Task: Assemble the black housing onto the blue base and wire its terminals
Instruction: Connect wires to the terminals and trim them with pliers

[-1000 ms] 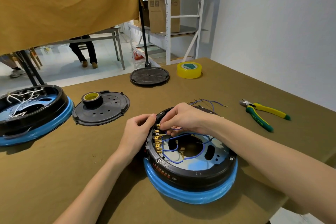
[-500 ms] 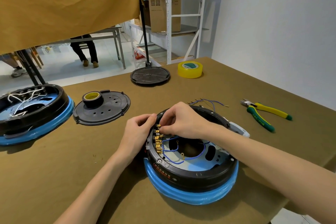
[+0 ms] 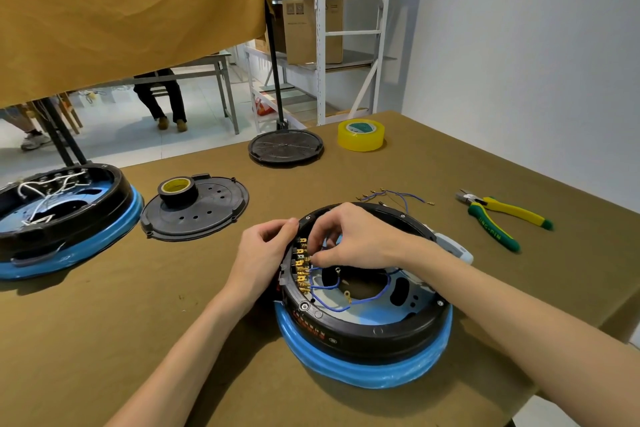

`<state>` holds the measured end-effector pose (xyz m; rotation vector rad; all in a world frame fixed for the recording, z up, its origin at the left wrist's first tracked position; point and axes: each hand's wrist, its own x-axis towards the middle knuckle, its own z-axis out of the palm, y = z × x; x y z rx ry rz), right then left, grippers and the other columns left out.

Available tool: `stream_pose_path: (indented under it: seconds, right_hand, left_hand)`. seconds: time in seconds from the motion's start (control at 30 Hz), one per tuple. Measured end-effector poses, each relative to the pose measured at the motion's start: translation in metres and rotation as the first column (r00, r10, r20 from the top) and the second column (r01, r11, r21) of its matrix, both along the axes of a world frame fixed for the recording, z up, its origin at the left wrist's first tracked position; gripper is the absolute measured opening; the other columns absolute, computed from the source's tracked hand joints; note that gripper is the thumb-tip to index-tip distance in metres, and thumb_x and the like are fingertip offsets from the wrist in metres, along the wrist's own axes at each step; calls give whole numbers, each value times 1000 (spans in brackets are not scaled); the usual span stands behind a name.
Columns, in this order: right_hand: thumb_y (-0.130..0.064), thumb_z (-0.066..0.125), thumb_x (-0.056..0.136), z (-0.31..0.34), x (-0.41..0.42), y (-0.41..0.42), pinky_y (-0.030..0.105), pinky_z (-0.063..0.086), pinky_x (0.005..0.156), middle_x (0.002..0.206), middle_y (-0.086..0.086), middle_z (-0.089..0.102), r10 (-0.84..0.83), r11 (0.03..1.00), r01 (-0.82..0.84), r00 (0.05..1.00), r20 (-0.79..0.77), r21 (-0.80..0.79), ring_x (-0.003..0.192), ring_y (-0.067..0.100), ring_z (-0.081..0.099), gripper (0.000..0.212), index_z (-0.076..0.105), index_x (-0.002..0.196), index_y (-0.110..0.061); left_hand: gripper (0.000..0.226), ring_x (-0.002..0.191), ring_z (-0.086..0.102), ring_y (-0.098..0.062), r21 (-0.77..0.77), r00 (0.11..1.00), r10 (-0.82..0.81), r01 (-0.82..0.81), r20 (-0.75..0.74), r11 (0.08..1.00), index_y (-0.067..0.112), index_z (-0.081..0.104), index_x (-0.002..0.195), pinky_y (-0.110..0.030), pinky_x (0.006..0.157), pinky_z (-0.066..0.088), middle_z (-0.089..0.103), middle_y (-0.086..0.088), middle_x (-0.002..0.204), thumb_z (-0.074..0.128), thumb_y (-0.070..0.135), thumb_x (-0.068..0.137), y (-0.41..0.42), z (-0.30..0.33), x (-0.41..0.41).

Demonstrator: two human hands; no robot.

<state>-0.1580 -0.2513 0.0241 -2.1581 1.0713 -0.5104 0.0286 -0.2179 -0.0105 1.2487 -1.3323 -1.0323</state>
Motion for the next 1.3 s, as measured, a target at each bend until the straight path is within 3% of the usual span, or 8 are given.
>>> stream_pose_path:
  seconds: [0.1, 0.2, 0.43, 0.63, 0.8, 1.0, 1.1, 1.3]
  right_hand:
    - [-21, 83, 81, 0, -2, -1, 40, 56, 72, 83, 5, 75, 9, 1000, -9, 999, 37, 21, 72, 23, 65, 7, 82, 86, -25]
    - [-24, 83, 83, -1, -3, -3, 45, 56, 75, 89, 7, 75, 27, 1000, -27, 999, 30, -2, 79, 30, 67, 6, 83, 88, -28]
    - [-30, 76, 92, -1, -9, -3, 31, 55, 80, 98, -12, 67, 92, 990, -96, 995, -44, -100, 88, 10, 64, 9, 80, 99, -28]
    - [-28, 74, 94, -1, -9, -3, 25, 54, 82, 100, -12, 70, 106, 991, -108, 994, -37, -83, 92, 7, 65, 11, 79, 103, -25]
    - [-26, 76, 93, -2, -8, -3, 30, 55, 83, 97, -12, 71, 92, 991, -94, 995, -32, -90, 90, 7, 65, 9, 79, 101, -25]
    - [-30, 76, 92, -5, -5, -1, 30, 53, 84, 97, -13, 65, 82, 987, -86, 996, -38, -134, 91, 6, 62, 10, 78, 102, -27]
    - [-29, 77, 92, -6, -2, 2, 30, 51, 85, 98, -10, 62, 76, 985, -80, 997, -27, -154, 90, 7, 60, 11, 79, 102, -25]
    - [-27, 75, 93, -6, 5, 6, 44, 50, 89, 99, -3, 60, 44, 982, -51, 998, -41, -182, 91, 16, 60, 10, 77, 102, -23]
  left_hand:
    - [29, 81, 75, -14, -1, 1000, -1, 1, 12, 1000, 31, 82, 85, -24, 70, 55, 79, 0, 86, 59, 34, 102, 0, 0, 1]
    - [30, 77, 74, -11, -10, 1000, -5, 5, 10, 1000, 35, 82, 84, -16, 65, 54, 79, 1, 85, 58, 34, 102, 1, 0, 0]
    - [27, 81, 75, -15, 18, 1000, -13, 13, 1, 1000, 24, 81, 91, -29, 74, 53, 79, -1, 87, 59, 34, 102, -1, -3, 2]
    - [26, 80, 74, -11, 18, 1000, -7, 7, 4, 1000, 23, 81, 92, -18, 67, 54, 79, 0, 87, 59, 33, 102, -2, -3, 2]
    - [26, 79, 74, -11, 9, 1000, 0, 0, 3, 1000, 20, 81, 93, -16, 66, 54, 79, 0, 86, 59, 31, 103, -2, -4, 1]
    - [27, 87, 75, -21, 24, 1000, 17, -17, -10, 1000, 18, 81, 94, -34, 80, 57, 79, -2, 89, 59, 32, 103, -2, -6, -1]
    - [29, 87, 75, -21, 19, 999, 25, -24, -21, 1000, 17, 81, 93, -33, 79, 56, 79, -3, 89, 58, 31, 103, -1, -6, -2]
    - [30, 89, 74, -25, 5, 999, 41, -41, -31, 999, 16, 82, 91, -40, 82, 56, 79, -4, 88, 57, 28, 104, 0, -6, -5]
